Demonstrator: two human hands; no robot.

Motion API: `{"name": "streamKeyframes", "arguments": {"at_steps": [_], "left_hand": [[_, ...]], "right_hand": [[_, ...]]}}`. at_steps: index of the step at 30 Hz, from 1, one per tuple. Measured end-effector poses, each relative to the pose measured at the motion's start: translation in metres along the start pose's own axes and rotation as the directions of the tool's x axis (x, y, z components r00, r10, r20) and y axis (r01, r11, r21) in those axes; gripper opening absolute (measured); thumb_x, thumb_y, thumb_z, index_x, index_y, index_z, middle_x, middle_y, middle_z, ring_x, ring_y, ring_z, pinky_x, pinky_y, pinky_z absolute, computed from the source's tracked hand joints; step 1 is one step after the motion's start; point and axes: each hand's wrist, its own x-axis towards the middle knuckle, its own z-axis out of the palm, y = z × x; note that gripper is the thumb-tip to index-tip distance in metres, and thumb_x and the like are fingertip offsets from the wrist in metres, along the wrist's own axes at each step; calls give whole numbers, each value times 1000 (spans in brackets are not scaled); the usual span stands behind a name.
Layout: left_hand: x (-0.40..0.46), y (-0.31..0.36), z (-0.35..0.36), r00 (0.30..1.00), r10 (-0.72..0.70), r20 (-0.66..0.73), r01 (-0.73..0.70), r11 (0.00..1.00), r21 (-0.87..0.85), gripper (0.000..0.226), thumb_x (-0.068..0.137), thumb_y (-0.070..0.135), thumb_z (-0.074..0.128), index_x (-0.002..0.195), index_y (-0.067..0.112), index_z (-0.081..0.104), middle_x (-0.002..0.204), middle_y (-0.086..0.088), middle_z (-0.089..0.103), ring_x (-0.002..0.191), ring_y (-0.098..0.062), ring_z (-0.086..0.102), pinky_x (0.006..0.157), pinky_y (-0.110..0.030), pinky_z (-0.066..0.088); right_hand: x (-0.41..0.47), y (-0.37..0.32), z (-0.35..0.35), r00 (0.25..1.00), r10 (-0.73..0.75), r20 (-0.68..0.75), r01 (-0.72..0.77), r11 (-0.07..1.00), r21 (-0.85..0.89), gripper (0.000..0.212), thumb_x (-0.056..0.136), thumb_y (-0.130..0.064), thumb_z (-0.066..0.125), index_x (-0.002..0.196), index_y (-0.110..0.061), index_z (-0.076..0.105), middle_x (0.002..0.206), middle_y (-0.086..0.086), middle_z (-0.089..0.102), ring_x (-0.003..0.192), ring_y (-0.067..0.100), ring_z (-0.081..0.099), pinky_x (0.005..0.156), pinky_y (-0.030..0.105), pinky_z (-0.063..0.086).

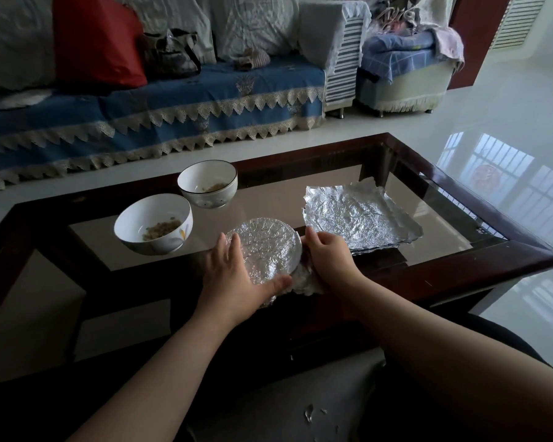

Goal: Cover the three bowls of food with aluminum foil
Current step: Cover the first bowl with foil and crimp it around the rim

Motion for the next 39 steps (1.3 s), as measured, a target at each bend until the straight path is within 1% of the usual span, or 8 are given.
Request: {"name": "streamKeyframes", "arguments": {"at_steps": [2, 6, 12, 17, 21, 25, 30, 39], "left_hand": [[-6, 5, 1, 999, -25, 20, 25, 1000, 17, 133, 48, 89, 33, 152, 14, -1, 159, -12, -8, 145, -33, -2, 117, -43, 6], [-8, -3, -1, 1000, 6, -17, -4, 996, 91, 129, 52, 96, 13, 152, 15, 5, 160, -9, -1, 145, -31, 4, 117, -42, 8], [20, -27, -16, 903, 425, 60, -429, 897, 110, 102, 63, 95, 11, 149, 41, 14, 159, 13, -11, 146, -17, -14, 119, -46, 2], [26, -29, -12, 915, 383, 124, -395, 915, 84, 111, 55, 99, 5, 149, 41, 16, 161, 7, 2, 147, -14, -5, 119, -41, 5], [25, -28, -13, 927, 353, 130, -364, 929, 72, 120, 51, 101, 7, 151, 35, 15, 161, 5, 0, 147, -12, -4, 119, -38, 4], [26, -28, -11, 940, 315, 129, -325, 944, 60, 129, 46, 103, 11, 152, 29, 15, 161, 4, 1, 146, -15, 0, 119, -38, 5], [25, -28, -9, 955, 280, 102, -277, 960, -35, 133, 45, 103, 24, 152, 26, 14, 161, 7, 4, 145, -19, 7, 118, -42, 12], [25, -27, -9, 957, 272, 99, -265, 961, -78, 135, 42, 103, 28, 152, 26, 14, 161, 8, 4, 144, -19, 7, 118, -40, 12]], "right_hand": [[0, -2, -3, 998, -49, 40, 52, 996, -76, 38, 95, -39, 52, 65, -15, 57, 57, -3, 54, 52, 8, 50, 51, 21, 40], [-1, 2, -3, 996, -72, 54, 76, 994, -79, 24, 91, -33, 60, 97, -10, 65, 83, -4, 65, 79, 12, 62, 76, 30, 51], [3, 4, -9, 992, -30, 124, 36, 998, -47, 24, 90, -33, 61, 102, -12, 62, 84, 0, 66, 69, 10, 59, 62, 23, 44], [6, 4, -12, 977, -16, 214, 23, 999, -32, 28, 93, -32, 58, 113, -12, 57, 75, -2, 58, 42, -7, 48, 42, 5, 33], [1, 5, -16, 961, -32, 273, -2, 992, 124, 33, 94, -28, 57, 122, -14, 46, 66, 0, 50, 32, -3, 39, 35, 9, 29], [-1, 11, -18, 968, -70, 240, 35, 988, 147, 24, 91, -27, 61, 111, -15, 54, 78, 9, 55, 37, -2, 38, 38, 13, 30], [-1, 19, -14, 986, -58, 158, 31, 985, 169, 8, 89, -27, 64, 87, -20, 62, 66, -2, 57, 49, 1, 47, 51, 18, 38], [-6, 17, -11, 990, 21, 137, -66, 942, 330, 14, 91, -18, 63, 79, -10, 64, 61, -3, 56, 49, 1, 48, 51, 12, 42]]}}
